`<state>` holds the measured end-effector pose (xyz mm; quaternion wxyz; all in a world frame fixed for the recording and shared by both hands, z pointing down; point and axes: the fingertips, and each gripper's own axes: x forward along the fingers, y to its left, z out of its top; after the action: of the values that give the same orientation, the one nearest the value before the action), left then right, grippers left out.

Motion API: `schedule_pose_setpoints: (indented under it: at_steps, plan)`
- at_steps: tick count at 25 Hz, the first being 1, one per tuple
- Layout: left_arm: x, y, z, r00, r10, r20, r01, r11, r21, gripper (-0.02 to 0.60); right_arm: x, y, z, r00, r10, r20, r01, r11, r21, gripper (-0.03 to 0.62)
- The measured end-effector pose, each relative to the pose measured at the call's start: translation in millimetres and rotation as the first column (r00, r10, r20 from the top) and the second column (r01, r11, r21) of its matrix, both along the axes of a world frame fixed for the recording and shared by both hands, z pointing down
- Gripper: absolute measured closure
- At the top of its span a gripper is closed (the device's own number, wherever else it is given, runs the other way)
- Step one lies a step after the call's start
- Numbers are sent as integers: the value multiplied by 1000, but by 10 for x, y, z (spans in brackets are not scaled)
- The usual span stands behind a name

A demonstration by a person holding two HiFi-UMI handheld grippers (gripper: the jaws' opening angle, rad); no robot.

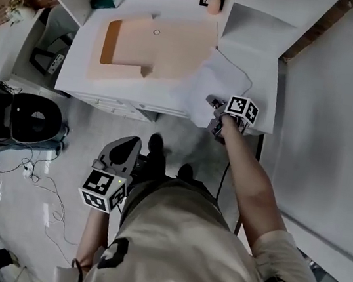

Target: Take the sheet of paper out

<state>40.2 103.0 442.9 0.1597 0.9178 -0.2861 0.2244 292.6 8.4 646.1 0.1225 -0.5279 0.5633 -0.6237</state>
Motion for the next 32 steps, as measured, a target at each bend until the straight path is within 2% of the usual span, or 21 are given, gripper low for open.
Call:
schedule_pose_setpoints:
  at_steps: [2,5,7,12,14,16,19,23,26,29,32]
  plan:
    - [-37,119,-10,1000,-23,1,23,1000,-3,567,40,89,-55,1000,0,-23,0,1000,17,566]
    - [-46,181,-2,999,-43,-1,43,999,-14,568,102,142,-260,998,58,17,-59,995,75,566]
    - [-69,195,24,1000,-24,20,24,999,-25,566,30,260,-365,997,73,37,-77,991,107,566]
    - [49,49,-106,1000,8,3,-8,1000,-1,566,-126,520,-734,996,29,84,-44,982,185,566]
    - [74,89,-69,1000,30,3,-30,1000,-8,566,-170,770,-812,994,12,105,-33,978,205,566]
    - [28,148,25,999,43,12,-43,999,-30,567,-180,1114,-838,992,16,124,-42,976,212,566]
    - [-185,72,85,1000,25,18,-25,999,-42,568,-88,1563,-810,990,84,110,-102,981,168,566]
    - [-466,-191,27,999,-27,-18,27,999,-33,566,-97,1635,-928,992,125,36,-128,982,139,566]
    - [-649,-251,-15,997,-50,-55,48,998,-32,567,-396,1455,-1200,998,64,4,-63,976,210,566]
    - [-885,-255,2,995,-69,-66,67,997,-33,567,-987,1212,-1506,996,-82,-29,87,950,301,566]
    - [-1116,-255,29,992,-88,-87,83,995,-51,568,-1574,1135,-1671,965,-225,-135,257,915,310,566]
